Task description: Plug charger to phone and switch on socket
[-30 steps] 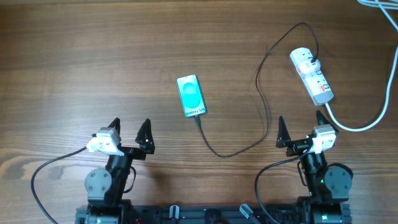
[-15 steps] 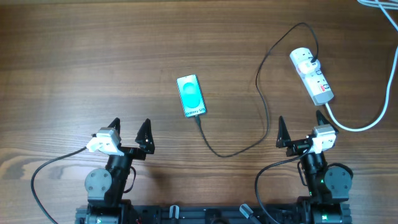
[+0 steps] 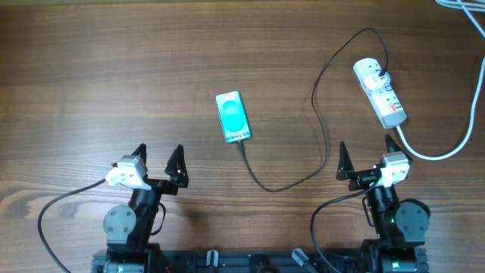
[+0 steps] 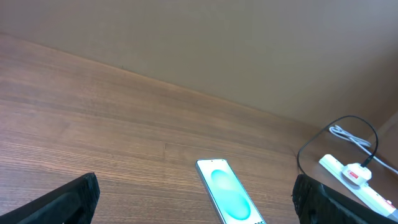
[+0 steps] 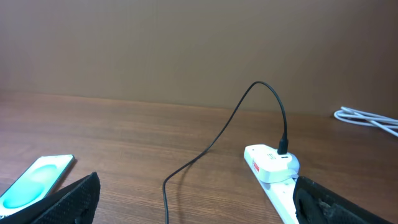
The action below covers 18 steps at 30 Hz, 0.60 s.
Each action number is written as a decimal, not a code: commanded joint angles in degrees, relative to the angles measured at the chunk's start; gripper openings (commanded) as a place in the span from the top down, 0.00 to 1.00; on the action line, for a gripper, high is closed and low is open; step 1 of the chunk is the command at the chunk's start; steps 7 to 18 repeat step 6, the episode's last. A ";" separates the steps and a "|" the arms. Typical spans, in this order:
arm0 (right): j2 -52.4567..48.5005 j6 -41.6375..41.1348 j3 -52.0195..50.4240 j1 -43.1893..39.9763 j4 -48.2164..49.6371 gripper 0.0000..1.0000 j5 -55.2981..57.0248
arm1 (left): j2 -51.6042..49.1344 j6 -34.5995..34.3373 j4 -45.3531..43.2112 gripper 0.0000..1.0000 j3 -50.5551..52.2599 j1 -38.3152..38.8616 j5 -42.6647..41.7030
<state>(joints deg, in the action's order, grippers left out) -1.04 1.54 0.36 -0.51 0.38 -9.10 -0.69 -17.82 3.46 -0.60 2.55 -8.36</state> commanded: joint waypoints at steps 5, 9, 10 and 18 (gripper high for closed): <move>0.83 -0.61 -0.07 0.28 0.15 0.00 0.74 | 0.52 1.11 0.28 0.00 0.28 0.24 0.74; 0.83 -0.61 -0.07 0.28 0.15 0.00 0.74 | 0.52 1.11 0.28 0.00 0.28 0.24 0.74; 0.83 -0.61 -0.07 0.28 0.15 0.00 0.74 | 0.52 1.11 0.28 0.00 0.28 0.24 0.74; 0.83 -0.61 -0.07 0.28 0.15 0.00 0.74 | 0.52 1.11 0.28 0.00 0.28 0.24 0.74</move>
